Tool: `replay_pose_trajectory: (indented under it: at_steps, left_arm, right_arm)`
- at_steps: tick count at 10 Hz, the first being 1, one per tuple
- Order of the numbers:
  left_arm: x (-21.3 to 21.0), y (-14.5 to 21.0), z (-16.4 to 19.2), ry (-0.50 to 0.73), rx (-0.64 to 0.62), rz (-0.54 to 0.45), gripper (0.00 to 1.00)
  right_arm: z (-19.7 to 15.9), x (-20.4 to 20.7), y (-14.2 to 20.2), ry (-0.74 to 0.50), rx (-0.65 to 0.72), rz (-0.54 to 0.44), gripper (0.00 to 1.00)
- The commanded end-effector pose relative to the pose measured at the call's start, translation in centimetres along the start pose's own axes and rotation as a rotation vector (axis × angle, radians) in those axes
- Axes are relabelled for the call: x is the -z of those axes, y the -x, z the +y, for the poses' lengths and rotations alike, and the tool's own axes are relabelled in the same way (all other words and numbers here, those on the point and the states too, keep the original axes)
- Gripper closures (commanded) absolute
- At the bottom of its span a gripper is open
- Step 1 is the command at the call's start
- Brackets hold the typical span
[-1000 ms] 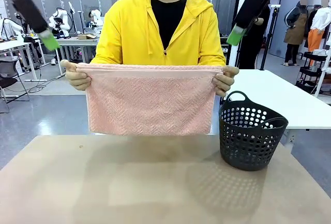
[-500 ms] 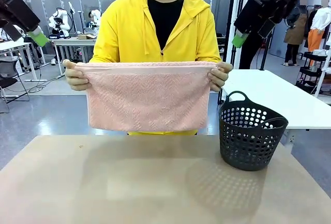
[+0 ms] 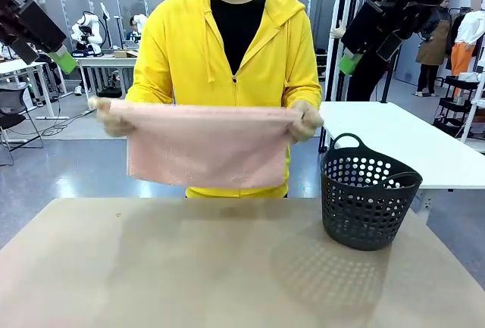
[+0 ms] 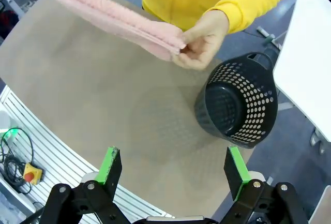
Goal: Fold the towel.
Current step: Release the end of the 100 cm Hotel Towel you were holding, then pick up the 100 cm Hotel Towel and place it on the left side of the table.
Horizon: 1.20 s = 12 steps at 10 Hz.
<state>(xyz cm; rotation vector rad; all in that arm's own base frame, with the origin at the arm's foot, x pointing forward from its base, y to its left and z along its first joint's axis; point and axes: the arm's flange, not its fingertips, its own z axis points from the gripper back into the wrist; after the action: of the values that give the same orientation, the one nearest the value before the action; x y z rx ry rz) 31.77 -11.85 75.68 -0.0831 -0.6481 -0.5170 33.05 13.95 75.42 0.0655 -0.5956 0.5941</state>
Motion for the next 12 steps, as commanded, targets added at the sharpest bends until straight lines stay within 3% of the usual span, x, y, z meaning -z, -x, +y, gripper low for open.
replay_pose_trajectory:
  at_steps: [1, 12]
  left_arm:
    - [-0.38, -0.05, 0.07, -0.006, -0.008, 0.008, 0.0]
    - [-0.38, -0.05, 0.07, -0.006, -0.008, 0.008, 0.0]
  right_arm:
    - [-0.25, -0.07, -0.09, 0.011, 0.007, 0.001, 0.0]
    - [-0.25, -0.07, -0.09, 0.011, 0.007, 0.001, 0.0]
